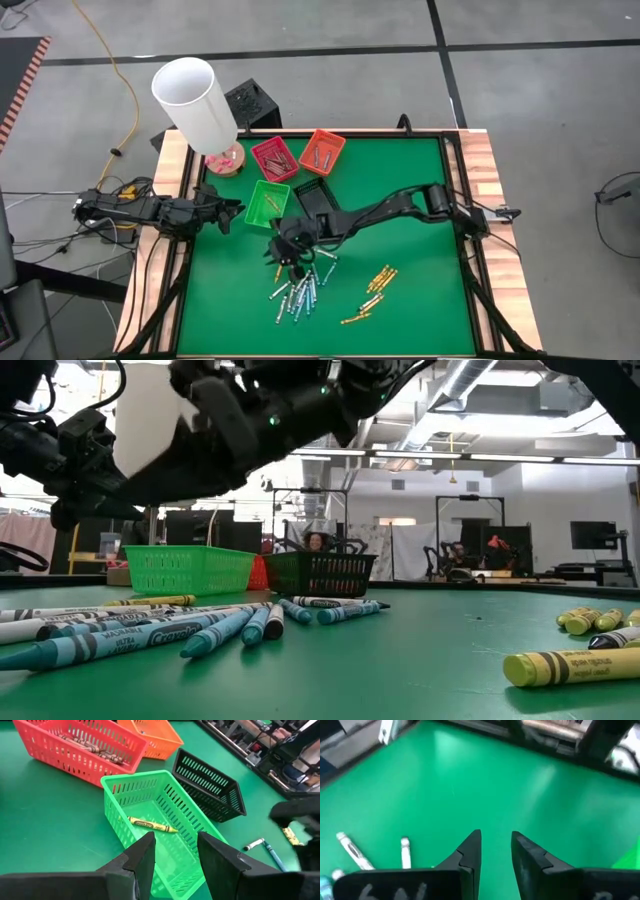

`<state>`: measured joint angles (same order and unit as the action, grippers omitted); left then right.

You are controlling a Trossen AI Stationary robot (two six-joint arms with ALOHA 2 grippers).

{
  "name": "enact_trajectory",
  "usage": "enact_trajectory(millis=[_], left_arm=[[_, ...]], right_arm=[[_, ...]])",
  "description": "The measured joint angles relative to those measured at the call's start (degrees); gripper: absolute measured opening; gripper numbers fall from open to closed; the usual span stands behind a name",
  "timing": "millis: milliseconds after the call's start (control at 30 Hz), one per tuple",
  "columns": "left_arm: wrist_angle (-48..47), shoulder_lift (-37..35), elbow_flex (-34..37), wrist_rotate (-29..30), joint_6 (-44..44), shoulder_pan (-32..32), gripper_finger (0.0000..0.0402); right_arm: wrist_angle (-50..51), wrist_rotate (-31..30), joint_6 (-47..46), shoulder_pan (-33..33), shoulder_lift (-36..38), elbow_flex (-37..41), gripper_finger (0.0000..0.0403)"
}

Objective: Sort crayons
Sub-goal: Put the yellow crayon into the green bin

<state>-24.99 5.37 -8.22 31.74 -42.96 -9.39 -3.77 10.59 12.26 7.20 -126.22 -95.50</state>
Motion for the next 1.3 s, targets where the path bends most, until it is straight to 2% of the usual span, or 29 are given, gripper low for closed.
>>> enact_trajectory(millis=[333, 467, 1300], left_arm=[[0.0, 0.0, 0.0, 0.1, 0.0, 0.0, 0.0137], [0.0, 0.0, 0.0, 0.1, 0.0, 0.0, 0.0137], [0.0, 0.0, 0.0, 0.2, -1.1, 0.0, 0.0137]], right_arm=[[4.8, 3.8, 5.8, -0.1, -1.6, 0.0, 0.0102], [6.1, 7.4, 9.1, -0.1, -1.6, 0.0, 0.0102], [7.9, 7.3, 21.0, -0.6, -2.5, 0.0, 0.0102]])
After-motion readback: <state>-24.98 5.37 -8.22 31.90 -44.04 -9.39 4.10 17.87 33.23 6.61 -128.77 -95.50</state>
